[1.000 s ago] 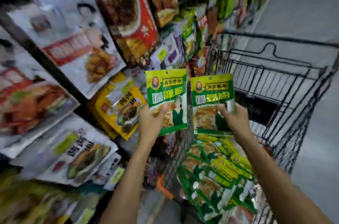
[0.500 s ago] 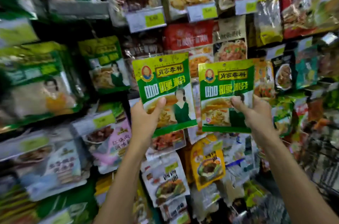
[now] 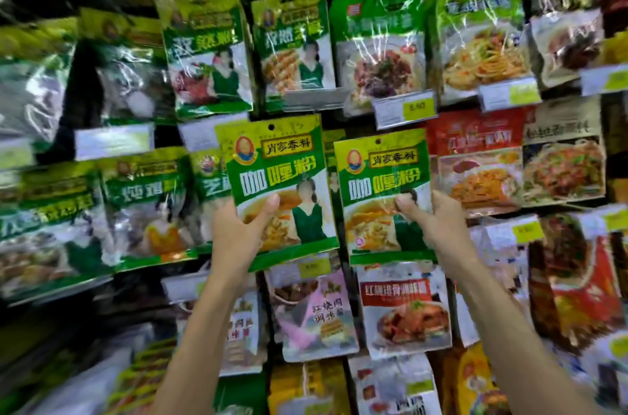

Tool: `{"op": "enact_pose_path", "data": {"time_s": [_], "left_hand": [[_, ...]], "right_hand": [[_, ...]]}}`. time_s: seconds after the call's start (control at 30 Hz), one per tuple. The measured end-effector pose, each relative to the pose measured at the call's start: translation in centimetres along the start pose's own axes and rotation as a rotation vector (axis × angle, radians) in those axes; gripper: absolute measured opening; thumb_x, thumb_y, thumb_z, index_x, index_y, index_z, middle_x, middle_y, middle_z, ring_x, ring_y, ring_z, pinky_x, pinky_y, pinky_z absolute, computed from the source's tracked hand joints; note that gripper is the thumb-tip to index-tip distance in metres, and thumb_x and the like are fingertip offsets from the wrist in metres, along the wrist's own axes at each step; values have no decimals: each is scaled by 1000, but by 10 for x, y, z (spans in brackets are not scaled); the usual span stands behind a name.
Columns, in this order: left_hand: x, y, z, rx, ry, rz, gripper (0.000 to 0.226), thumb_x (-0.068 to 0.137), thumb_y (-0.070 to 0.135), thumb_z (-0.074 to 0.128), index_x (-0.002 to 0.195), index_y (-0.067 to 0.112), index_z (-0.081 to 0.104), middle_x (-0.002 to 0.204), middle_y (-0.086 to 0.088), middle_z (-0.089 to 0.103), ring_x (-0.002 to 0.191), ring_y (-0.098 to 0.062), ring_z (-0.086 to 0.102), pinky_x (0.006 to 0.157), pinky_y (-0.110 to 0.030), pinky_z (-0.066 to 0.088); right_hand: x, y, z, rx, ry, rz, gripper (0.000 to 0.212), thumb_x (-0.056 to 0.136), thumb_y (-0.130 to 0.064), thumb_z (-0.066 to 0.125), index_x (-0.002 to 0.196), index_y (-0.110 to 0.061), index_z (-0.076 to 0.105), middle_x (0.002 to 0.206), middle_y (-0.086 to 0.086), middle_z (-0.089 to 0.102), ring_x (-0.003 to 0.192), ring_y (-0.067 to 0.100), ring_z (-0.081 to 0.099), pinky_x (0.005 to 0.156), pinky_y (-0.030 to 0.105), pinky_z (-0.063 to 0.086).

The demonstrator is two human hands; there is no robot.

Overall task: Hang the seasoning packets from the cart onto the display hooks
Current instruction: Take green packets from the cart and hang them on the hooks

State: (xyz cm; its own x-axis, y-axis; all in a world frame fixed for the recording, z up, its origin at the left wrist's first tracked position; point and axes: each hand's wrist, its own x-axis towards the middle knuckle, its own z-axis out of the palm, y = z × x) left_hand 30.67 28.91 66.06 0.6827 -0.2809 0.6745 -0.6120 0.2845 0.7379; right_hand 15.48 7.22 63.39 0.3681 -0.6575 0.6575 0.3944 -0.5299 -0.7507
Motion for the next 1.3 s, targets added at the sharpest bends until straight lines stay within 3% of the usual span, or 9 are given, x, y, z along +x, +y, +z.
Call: {"op": "enact_pose_path", "data": {"time_s": [0.13,0.23,0.33,0.43,0.57,0.77,0.93,1.13,1.3], "left_hand": [[16,2,-24,33,34,32,29,74,44,69,98,28,66,79,16,67,65,0,58,57,-19,45],[26,4,-35,37,54,51,19,75,39,69,92,33,64,82,16,69,68,1,63,58,-18,48],[32,6,-42,33,62,34,16,83,29,69,98,28,64,97,5,72,92,-14,68,80,-37,56],[37,5,-45,11,70,23,14,85,24,68,99,26,65,103,-3,72,100,-27,67,91,-53,52],[41,3,-46,15,92,25,8,85,24,69,91,26,65,96,-3,73,95,-30,68,88,-57,52],[47,-4,-39,1,97,36,8,85,23,70,89,27,65,92,3,73,94,-27,68,87,-52,54],[49,-9,-38,1,87,60,9,86,22,68,89,28,63,93,3,71,92,-22,68,86,-45,54],[51,-12,-39,-8,88,54,10,85,21,69,90,27,63,95,2,72,96,-23,68,88,-48,54],[51,-14,-41,-15,81,67,9,83,24,70,88,27,65,86,9,74,90,-18,69,78,-36,56]], "right_hand": [[14,-1,36,37,-77,24,15,90,-22,66,77,-27,64,70,-18,67,63,-8,61,54,7,43],[27,-4,58,51,-121,70,12,91,-21,66,79,-24,65,82,-3,70,80,16,65,68,27,49],[39,-11,73,78,-143,140,12,90,-23,66,79,-19,65,88,7,71,90,31,66,79,43,53],[47,-14,80,75,-139,156,22,90,-24,67,70,-15,62,75,7,65,76,27,62,64,36,47],[51,-11,84,113,-142,212,21,90,-21,67,86,0,66,80,11,67,77,25,63,71,37,50],[58,-1,90,113,-137,262,16,89,-20,68,78,-10,63,77,7,67,78,24,63,78,40,52],[71,7,100,64,-112,277,18,90,-19,67,92,-2,65,91,15,69,75,21,63,59,24,49],[81,14,115,35,-40,295,35,89,-16,67,112,9,58,112,27,64,102,38,63,94,54,49],[87,22,119,-66,-28,254,22,92,-18,64,98,2,62,94,15,64,96,33,61,87,47,49]]}}
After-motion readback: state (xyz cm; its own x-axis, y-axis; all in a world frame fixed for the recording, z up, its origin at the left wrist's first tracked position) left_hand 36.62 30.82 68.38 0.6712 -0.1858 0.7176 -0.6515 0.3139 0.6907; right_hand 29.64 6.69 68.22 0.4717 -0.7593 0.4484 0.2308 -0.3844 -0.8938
